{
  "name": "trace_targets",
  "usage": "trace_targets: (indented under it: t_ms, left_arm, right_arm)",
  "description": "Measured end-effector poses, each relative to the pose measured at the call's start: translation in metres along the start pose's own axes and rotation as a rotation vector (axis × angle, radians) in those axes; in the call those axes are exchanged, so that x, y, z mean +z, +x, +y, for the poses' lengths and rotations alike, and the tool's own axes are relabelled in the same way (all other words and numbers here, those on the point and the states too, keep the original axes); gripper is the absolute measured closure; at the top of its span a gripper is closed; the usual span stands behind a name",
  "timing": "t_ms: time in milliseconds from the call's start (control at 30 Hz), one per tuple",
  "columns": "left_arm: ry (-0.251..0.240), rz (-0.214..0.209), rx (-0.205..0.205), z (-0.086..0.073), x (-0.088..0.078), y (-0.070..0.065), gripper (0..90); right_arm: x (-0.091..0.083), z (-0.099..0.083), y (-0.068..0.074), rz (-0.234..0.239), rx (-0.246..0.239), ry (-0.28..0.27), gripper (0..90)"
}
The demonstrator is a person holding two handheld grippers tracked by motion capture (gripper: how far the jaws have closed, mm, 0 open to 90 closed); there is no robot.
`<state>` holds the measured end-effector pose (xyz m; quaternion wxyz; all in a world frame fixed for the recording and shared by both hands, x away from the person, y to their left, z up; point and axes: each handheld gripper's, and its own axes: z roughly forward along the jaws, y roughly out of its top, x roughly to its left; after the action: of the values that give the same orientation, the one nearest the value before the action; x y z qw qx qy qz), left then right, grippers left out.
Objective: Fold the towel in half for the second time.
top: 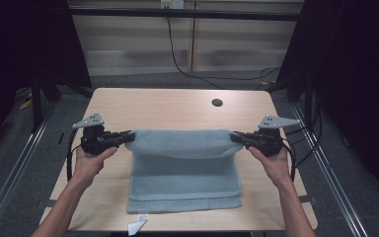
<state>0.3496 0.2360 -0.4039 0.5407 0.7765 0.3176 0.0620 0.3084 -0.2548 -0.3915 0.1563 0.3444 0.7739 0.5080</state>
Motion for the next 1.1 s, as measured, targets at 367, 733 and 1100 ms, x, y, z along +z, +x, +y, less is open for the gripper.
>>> trace_targets:
  t_ms: [367,733,1100]
  left_arm:
    - [0.084,-0.029,0.065,-0.030,-0.010,-0.030,81.5]
    - [0.173,-0.087,0.052,-0.080,-0.010,-0.050,80.8]
    - [0.211,-0.140,-0.009,-0.118,-0.024,-0.061,70.5]
  right_arm:
    - [-0.022,-0.040,0.029,0.037,-0.002,0.039,85.1]
    - [-0.023,-0.089,0.050,0.064,0.019,0.184,83.8]
    - [-0.023,-0.118,0.066,0.121,0.047,0.262,72.4]
